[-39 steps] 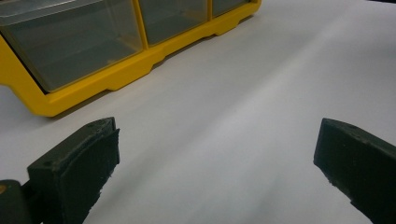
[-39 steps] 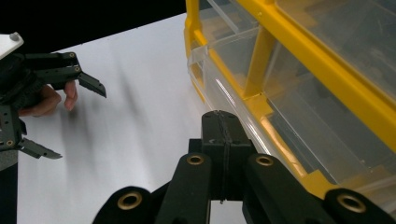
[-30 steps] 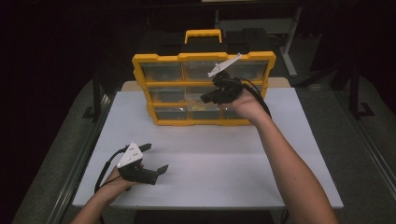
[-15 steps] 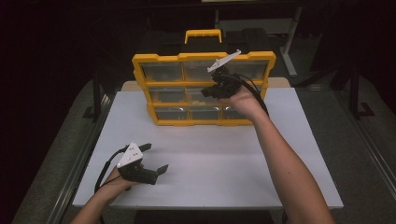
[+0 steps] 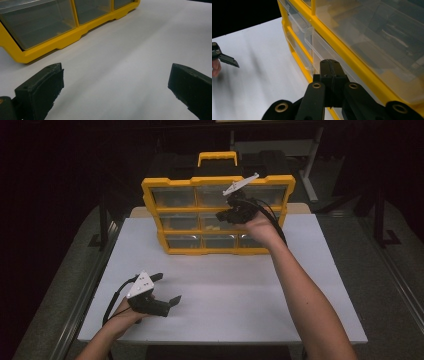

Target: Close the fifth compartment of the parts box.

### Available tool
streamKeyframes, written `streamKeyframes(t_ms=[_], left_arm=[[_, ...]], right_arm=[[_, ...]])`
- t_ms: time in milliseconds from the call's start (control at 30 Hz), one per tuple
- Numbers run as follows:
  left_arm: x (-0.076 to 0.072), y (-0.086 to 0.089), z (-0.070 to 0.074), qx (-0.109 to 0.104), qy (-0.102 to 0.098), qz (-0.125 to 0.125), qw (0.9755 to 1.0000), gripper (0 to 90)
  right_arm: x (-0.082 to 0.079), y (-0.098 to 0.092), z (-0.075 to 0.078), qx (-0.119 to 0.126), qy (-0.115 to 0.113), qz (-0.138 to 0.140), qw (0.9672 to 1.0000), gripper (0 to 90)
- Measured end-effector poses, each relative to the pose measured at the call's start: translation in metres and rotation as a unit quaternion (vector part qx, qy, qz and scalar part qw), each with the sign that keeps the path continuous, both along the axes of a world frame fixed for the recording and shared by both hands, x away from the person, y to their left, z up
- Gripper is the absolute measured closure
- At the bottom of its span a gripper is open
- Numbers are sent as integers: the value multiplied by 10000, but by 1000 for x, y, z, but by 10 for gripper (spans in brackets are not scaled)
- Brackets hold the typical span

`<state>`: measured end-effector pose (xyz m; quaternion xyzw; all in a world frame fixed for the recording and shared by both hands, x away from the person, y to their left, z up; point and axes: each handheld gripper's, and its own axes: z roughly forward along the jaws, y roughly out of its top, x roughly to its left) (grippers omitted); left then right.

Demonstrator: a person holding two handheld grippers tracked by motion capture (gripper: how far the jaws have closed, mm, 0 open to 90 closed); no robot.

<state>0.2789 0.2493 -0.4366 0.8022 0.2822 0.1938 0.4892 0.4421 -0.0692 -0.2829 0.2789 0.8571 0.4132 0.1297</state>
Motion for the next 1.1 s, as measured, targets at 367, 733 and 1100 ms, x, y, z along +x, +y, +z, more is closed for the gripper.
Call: streamKeyframes(t_ms=[367,733,1100], left_arm=[[-2,3,-1,3,-9,21,10000,0],[0,7,-1,7,-32,18,10000,0],[1,9,-1,23,-34,-3,10000,0]], right_arm=[[-16,-8,-5,124,97,108,9998,729],[-36,-15,-30,80,124,6,9999,432],[-55,-32,-57,232,19,-247,9994,252]])
